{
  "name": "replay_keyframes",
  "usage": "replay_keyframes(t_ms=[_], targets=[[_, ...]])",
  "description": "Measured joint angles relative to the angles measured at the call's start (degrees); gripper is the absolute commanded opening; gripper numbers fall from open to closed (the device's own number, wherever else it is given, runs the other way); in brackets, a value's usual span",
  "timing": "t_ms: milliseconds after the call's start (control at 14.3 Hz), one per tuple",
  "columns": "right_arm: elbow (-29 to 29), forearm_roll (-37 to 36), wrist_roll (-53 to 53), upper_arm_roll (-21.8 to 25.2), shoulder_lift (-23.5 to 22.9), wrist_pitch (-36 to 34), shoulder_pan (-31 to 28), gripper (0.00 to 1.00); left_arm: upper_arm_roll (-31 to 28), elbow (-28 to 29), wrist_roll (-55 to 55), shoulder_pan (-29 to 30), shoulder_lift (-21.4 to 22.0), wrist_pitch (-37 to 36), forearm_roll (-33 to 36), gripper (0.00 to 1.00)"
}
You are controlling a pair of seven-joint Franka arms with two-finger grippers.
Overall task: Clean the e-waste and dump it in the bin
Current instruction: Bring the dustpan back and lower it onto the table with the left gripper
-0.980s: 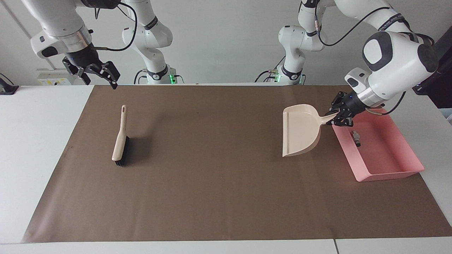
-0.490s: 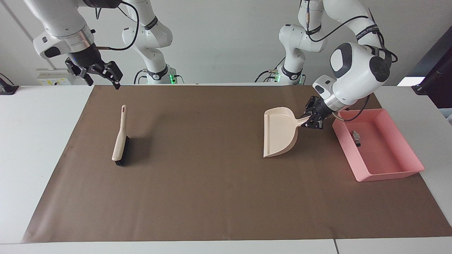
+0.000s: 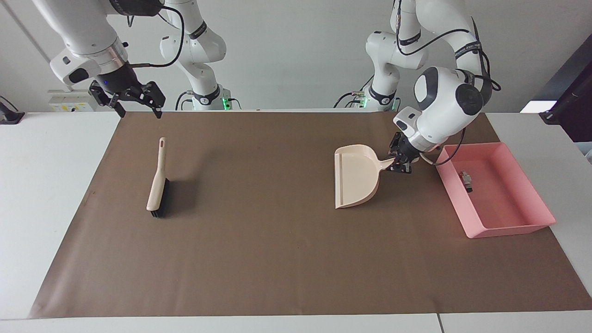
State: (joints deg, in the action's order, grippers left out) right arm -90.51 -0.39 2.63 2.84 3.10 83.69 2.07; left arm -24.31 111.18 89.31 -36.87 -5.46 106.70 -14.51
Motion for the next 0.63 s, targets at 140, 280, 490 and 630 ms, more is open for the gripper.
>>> replay_keyframes(t_ms=[140,280,490,630], targets=[[0.00,-0.03,0.00,0.00,0.00,0.14,0.00,1.00,0.02,1.21,-1.15,-0.48,-0.01,1.42,1.56,0.00],[0.00,-0.05,0.00,0.00,0.01,0.73,0.00,1.00,0.01,2.84,-2.13,-1.59,-0.03,3.21,3.60,0.00],[0.00,-0.05,0.00,0.00,0.01,0.84,0.00,1.00,0.04,4.42,-3.23,-2.90,-0.07,5.03,5.74,0.00],[0.00,-0.05,0.00,0.00,0.01,0.84,0.00,1.00,0.05,6.02,-3.78,-4.12,-0.09,7.06,7.76,0.00]])
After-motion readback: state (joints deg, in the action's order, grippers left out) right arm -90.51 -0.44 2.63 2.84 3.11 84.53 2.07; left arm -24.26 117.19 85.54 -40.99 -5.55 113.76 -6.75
